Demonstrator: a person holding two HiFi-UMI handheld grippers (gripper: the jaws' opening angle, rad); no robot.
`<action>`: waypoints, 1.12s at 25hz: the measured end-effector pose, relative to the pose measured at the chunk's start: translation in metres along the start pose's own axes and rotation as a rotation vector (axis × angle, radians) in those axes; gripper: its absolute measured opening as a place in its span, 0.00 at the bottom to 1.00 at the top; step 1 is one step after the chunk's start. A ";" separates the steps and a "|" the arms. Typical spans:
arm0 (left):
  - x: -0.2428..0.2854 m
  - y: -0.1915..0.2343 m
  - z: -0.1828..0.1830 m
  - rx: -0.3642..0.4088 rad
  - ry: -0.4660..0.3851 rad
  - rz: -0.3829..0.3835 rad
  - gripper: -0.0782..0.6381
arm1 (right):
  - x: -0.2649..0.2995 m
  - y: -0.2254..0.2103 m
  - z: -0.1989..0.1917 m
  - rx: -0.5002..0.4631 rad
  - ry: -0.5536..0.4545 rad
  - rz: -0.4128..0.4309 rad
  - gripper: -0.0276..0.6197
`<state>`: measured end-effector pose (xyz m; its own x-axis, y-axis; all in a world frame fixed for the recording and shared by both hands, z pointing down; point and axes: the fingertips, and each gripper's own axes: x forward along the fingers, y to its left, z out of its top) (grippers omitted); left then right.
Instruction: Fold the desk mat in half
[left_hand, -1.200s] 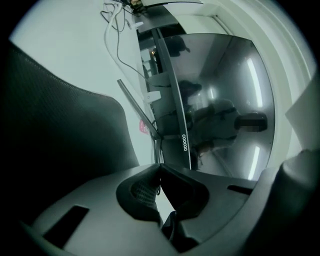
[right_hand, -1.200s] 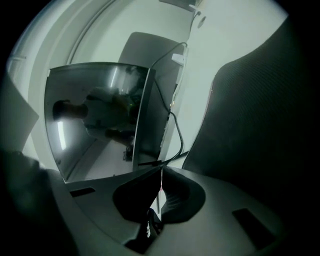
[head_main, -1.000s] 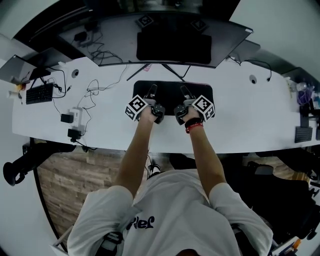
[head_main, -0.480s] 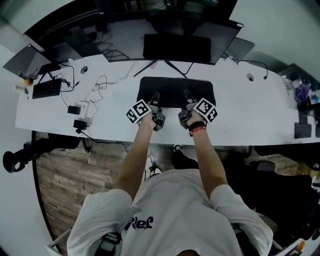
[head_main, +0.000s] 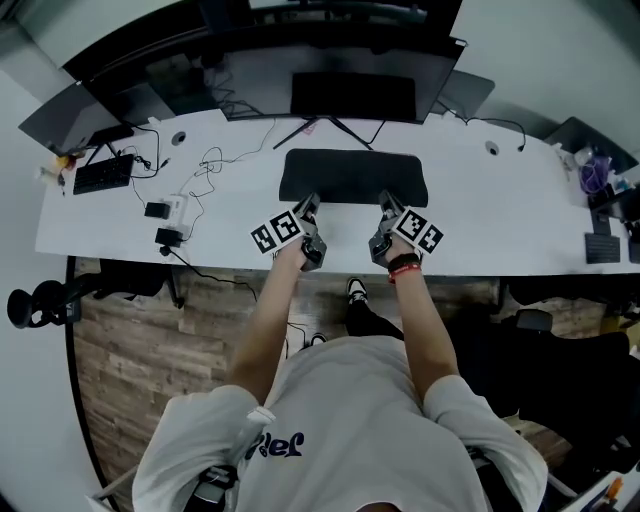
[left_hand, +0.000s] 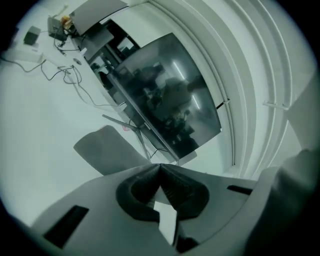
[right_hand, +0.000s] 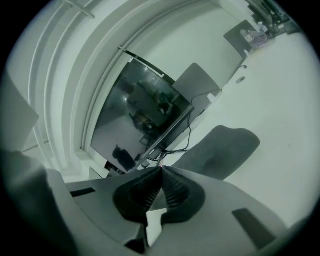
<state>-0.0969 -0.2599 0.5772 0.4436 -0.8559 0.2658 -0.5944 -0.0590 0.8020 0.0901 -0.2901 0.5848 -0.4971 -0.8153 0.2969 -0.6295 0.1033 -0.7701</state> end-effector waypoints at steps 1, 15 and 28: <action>-0.006 -0.004 -0.001 0.035 0.001 0.000 0.14 | -0.008 0.001 0.001 -0.016 -0.005 -0.005 0.06; -0.078 -0.054 0.004 0.456 -0.055 0.013 0.14 | -0.093 0.053 0.012 -0.464 -0.084 -0.014 0.06; -0.131 -0.091 0.012 0.789 -0.167 0.063 0.14 | -0.148 0.096 0.005 -0.734 -0.183 -0.036 0.06</action>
<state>-0.1089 -0.1487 0.4631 0.3249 -0.9313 0.1645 -0.9406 -0.3002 0.1583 0.1062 -0.1623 0.4640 -0.4018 -0.9003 0.1673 -0.9113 0.3753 -0.1693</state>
